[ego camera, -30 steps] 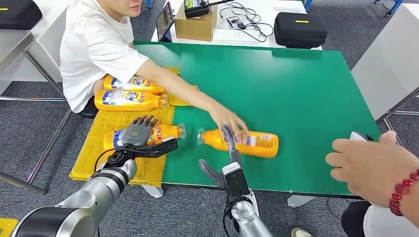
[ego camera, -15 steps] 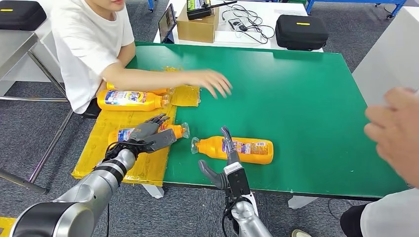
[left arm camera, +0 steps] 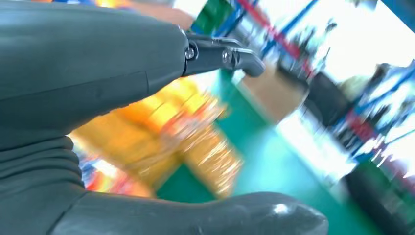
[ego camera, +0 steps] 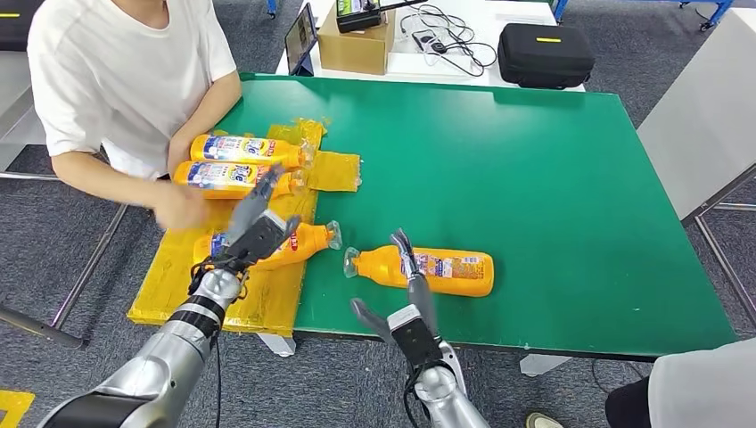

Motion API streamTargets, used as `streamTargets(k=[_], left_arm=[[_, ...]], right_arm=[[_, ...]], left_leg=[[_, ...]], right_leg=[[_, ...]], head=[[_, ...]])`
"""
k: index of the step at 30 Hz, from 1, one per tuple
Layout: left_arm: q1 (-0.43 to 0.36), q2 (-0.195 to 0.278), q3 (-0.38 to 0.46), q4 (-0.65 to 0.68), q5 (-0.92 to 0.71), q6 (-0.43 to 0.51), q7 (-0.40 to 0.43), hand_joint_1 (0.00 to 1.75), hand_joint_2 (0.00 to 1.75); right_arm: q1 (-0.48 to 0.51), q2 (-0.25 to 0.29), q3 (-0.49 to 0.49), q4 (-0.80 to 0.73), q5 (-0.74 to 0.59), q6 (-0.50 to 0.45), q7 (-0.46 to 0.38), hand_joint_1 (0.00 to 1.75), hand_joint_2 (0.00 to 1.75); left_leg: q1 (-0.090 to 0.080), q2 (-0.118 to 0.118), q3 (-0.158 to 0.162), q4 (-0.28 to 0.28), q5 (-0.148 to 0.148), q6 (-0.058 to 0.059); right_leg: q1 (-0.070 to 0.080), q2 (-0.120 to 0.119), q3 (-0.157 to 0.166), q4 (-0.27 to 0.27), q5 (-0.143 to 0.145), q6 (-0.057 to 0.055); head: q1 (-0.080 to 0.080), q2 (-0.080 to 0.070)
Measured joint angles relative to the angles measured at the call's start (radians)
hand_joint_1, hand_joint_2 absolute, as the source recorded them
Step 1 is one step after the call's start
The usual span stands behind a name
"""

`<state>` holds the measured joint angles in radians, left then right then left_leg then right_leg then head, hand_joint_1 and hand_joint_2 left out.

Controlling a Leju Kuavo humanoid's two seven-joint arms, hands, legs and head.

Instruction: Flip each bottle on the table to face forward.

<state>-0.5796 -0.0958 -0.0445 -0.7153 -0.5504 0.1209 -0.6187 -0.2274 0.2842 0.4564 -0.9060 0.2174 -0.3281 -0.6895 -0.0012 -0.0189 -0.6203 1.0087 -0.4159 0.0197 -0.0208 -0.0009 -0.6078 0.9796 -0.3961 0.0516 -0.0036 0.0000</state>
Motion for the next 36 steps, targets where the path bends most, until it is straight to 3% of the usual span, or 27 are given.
streamTargets(k=[1, 3, 5, 7, 13, 15, 19, 24, 30, 36], left_arm=[[0.009, -0.003, -0.024, -0.038, 0.019, 0.013, 0.016, 0.0, 0.0], [0.022, -0.006, -0.07, -0.098, 0.044, 0.027, 0.035, 0.0, 0.0], [0.035, -0.008, -0.105, -0.141, 0.085, 0.043, 0.025, 0.0, 0.87], [0.063, -0.015, -0.128, -0.199, 0.154, 0.061, -0.005, 0.0, 1.75], [0.274, -0.074, -0.203, -0.522, 0.375, 0.204, -0.01, 0.0, 1.75], [0.333, -0.081, -0.225, -0.609, 0.413, 0.237, -0.006, 0.0, 1.75], [0.433, -0.096, -0.261, -0.722, 0.457, 0.259, 0.005, 0.0, 1.75], [0.57, -0.104, -0.328, -0.788, 0.406, 0.309, -0.01, 0.0, 1.75], [0.641, -0.106, -0.382, -0.823, 0.385, 0.336, -0.017, 0.0, 1.75], [0.654, -0.106, -0.4, -0.84, 0.403, 0.309, -0.012, 0.0, 1.75]], right_arm=[[0.0, -0.003, 0.004, -0.001, 0.009, -0.001, 0.0, 0.0, 0.0], [0.0, -0.008, 0.01, -0.001, 0.018, -0.001, 0.0, 0.0, 0.87], [0.0, -0.012, 0.013, -0.001, 0.04, -0.008, 0.004, 0.0, 1.75], [0.001, -0.024, 0.024, -0.004, 0.105, -0.038, 0.019, 0.0, 1.75], [0.031, -0.143, 0.057, -0.072, 0.459, -0.223, 0.172, 0.0, 1.75], [0.045, -0.185, 0.056, -0.098, 0.536, -0.237, 0.231, 0.0, 1.75], [0.063, -0.261, 0.041, -0.113, 0.754, -0.221, 0.459, 0.0, 1.75], [0.067, -0.345, -0.052, -0.101, 0.951, -0.214, 0.66, 0.0, 1.75], [0.046, -0.382, -0.156, -0.08, 1.03, -0.205, 0.689, 0.0, 1.75], [0.005, -0.384, -0.188, -0.05, 0.984, -0.165, 0.643, 0.0, 1.75]], left_leg=[[0.0, 0.0, 0.0, 0.0, 0.0, 0.0], [0.0, 0.0, -0.001, 0.0, 0.0, 0.0], [0.0, 0.001, -0.001, 0.0, 0.0, 0.0], [-0.001, 0.002, -0.001, 0.0, 0.0, 0.0], [-0.001, 0.002, -0.002, 0.0, -0.003, 0.001], [-0.001, 0.002, -0.002, 0.0, -0.003, 0.002], [-0.002, 0.001, -0.002, 0.0, -0.004, 0.002], [-0.003, 0.003, -0.002, 0.0, -0.005, 0.003], [-0.004, 0.003, -0.001, 0.0, -0.005, 0.003], [-0.003, 0.004, -0.001, 0.0, -0.004, 0.004]], right_leg=[[0.0, 0.0, 0.0, 0.0, 0.0, 0.0], [0.0, 0.0, 0.0, 0.0, 0.0, 0.0], [0.0, 0.0, -0.001, 0.0, 0.0, 0.0], [0.0, 0.0, -0.001, 0.0, 0.0, 0.0], [-0.001, 0.0, -0.001, -0.002, 0.0, 0.001], [-0.001, 0.0, -0.002, -0.002, 0.0, 0.001], [-0.001, 0.0, -0.002, -0.003, -0.001, 0.001], [-0.002, 0.001, -0.002, -0.003, -0.001, 0.001], [-0.003, 0.001, -0.001, -0.003, 0.0, 0.001], [-0.002, 0.001, 0.0, -0.002, 0.0, 0.002]], head=[[0.0, 0.0], [0.0, 0.0], [0.0, 0.0], [0.0, 0.0], [0.0, 0.0], [0.0, 0.0], [0.0, 0.0], [0.0, 0.0], [0.0, 0.0], [-0.001, 0.0]])
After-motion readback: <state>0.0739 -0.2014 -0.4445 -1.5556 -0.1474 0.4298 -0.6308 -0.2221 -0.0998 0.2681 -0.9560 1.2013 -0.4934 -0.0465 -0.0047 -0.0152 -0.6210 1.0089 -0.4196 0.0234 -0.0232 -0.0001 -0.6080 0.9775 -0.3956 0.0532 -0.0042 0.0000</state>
